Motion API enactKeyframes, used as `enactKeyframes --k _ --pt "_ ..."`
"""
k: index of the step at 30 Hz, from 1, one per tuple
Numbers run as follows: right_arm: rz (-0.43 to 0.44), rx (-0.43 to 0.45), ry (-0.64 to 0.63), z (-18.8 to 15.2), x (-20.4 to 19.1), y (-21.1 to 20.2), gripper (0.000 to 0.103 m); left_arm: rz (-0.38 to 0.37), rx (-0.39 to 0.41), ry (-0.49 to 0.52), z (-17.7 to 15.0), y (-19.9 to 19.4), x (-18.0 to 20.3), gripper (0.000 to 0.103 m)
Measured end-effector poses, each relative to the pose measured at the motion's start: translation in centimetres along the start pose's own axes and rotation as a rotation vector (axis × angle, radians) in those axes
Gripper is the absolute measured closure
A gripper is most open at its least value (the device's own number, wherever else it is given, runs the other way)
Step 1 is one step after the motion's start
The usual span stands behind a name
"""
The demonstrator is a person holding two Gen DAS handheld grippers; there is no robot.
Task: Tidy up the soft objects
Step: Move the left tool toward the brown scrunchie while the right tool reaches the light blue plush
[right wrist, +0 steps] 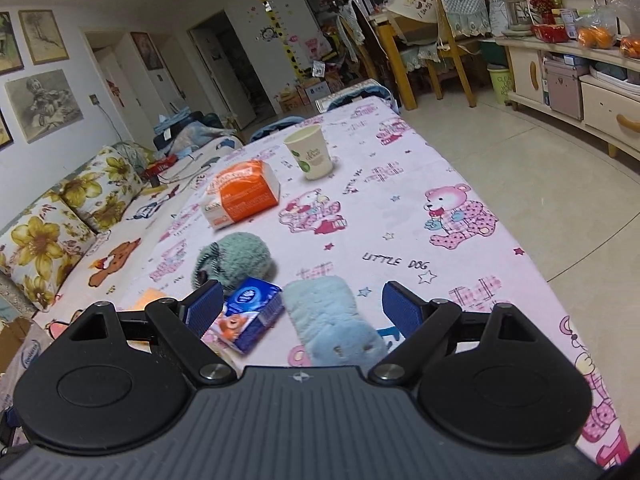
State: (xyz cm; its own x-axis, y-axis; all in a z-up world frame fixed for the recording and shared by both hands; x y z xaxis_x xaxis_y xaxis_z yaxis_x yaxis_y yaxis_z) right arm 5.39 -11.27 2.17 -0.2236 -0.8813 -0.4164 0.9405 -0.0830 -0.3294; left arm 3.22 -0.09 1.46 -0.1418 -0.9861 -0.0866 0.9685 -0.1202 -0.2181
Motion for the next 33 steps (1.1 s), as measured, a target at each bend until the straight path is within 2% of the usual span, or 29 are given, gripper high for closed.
enactKeyframes --k 5,17,33 --pt "-0.001 -0.036 0.005 -0.3 0.9 0.6 0.0 -0.043 -0.023 0.056 -0.8 0.0 1.9 0.001" --pt "0.018 -0.128 0.039 -1.5 1.5 2.0 0.0 -0.127 -0.085 0.1 -2.3 0.0 5.0 0.001" --pt "0.001 -0.123 -0.082 -1.2 1.7 2.4 0.0 -0.105 -0.166 0.048 -2.3 3.7 7.3 0.001"
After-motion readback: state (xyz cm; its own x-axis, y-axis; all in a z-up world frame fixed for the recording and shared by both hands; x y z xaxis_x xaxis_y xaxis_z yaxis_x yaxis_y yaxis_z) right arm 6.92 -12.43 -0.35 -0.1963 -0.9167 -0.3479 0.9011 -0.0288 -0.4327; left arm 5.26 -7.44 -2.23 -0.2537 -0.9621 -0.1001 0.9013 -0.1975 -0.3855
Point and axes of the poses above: each gripper's, at about its wrist camera, not at the fingertips, and y roughly the way its jaws point, x to its right, z to its top, the point moved 7 cm from there along y, roughly the way its jaws point, and after that the axes turned 9 degrees about x, right-handed, at the moved point
